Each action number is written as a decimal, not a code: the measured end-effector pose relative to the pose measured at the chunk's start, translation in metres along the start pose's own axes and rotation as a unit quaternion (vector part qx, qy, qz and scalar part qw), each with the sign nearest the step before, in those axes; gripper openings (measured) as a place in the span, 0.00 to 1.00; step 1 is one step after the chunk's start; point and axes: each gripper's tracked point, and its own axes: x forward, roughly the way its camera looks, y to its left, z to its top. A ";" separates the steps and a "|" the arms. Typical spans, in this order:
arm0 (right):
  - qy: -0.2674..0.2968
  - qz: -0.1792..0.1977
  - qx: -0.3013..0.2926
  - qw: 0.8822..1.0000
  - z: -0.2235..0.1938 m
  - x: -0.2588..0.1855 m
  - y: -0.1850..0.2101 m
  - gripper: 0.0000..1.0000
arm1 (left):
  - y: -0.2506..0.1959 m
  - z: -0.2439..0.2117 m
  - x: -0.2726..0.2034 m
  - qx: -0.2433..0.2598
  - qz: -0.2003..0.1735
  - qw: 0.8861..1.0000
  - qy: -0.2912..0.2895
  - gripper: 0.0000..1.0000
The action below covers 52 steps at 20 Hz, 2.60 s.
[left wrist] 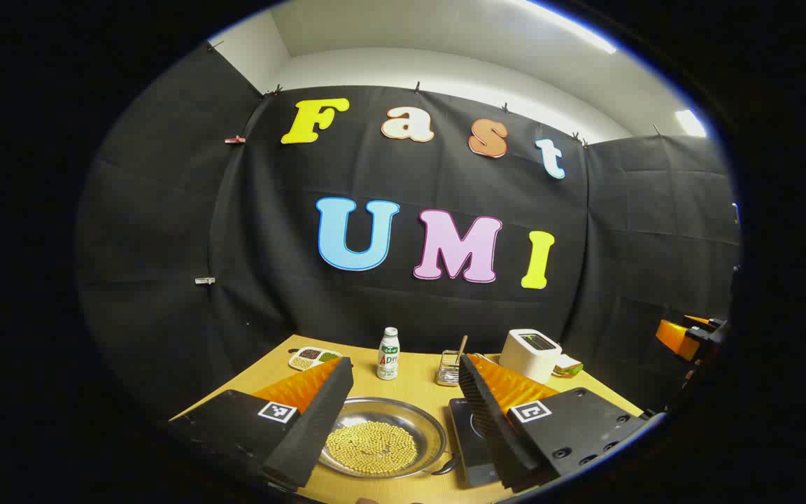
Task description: First push the handle of the pot to place it horizontally, then grasp the pot with both hands and set it on the induction cooktop.
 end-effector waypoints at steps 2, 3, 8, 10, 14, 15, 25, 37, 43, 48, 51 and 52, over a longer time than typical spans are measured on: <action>0.004 0.004 0.002 1.000 -0.002 -0.001 0.005 0.98 | 0.002 -0.006 -0.001 0.006 0.000 1.000 0.007 0.95; 0.003 0.005 0.001 1.000 -0.002 -0.002 0.007 0.98 | 0.003 -0.007 -0.002 0.004 -0.001 1.000 0.008 0.95; 0.004 0.005 0.003 1.000 -0.003 -0.002 0.011 0.98 | 0.009 -0.013 -0.001 0.011 0.010 1.000 0.008 0.95; 0.008 0.007 0.007 1.000 -0.004 -0.001 0.014 0.98 | 0.009 -0.018 0.000 0.012 0.008 1.000 0.012 0.95; 0.011 0.009 0.007 1.000 -0.005 -0.002 0.014 0.98 | 0.011 -0.022 0.002 0.003 0.008 1.000 0.018 0.95; 0.012 0.010 0.006 1.000 -0.006 -0.002 0.015 0.98 | 0.012 -0.022 0.002 0.001 0.008 1.000 0.019 0.95; 0.009 0.023 0.003 1.000 0.005 0.001 0.029 0.98 | 0.025 -0.034 0.001 0.008 -0.002 0.999 0.045 0.95; 0.010 0.051 0.001 0.999 0.006 0.007 0.056 0.98 | 0.028 -0.089 0.001 0.027 -0.068 0.985 0.158 0.67; 0.007 0.057 -0.002 0.998 0.002 0.028 0.051 0.98 | 0.015 -0.148 -0.001 0.026 -0.085 0.965 0.246 0.43; 0.027 0.074 0.012 0.997 -0.013 0.043 0.050 0.98 | 0.004 -0.189 0.002 0.045 -0.086 0.949 0.300 0.20; 0.044 0.095 0.013 0.994 -0.027 0.048 0.054 0.98 | 0.007 -0.218 0.004 0.067 -0.070 0.936 0.339 0.05; 0.050 0.105 0.012 0.993 -0.032 0.049 0.057 0.98 | 0.000 -0.229 0.001 0.067 -0.077 0.930 0.352 0.05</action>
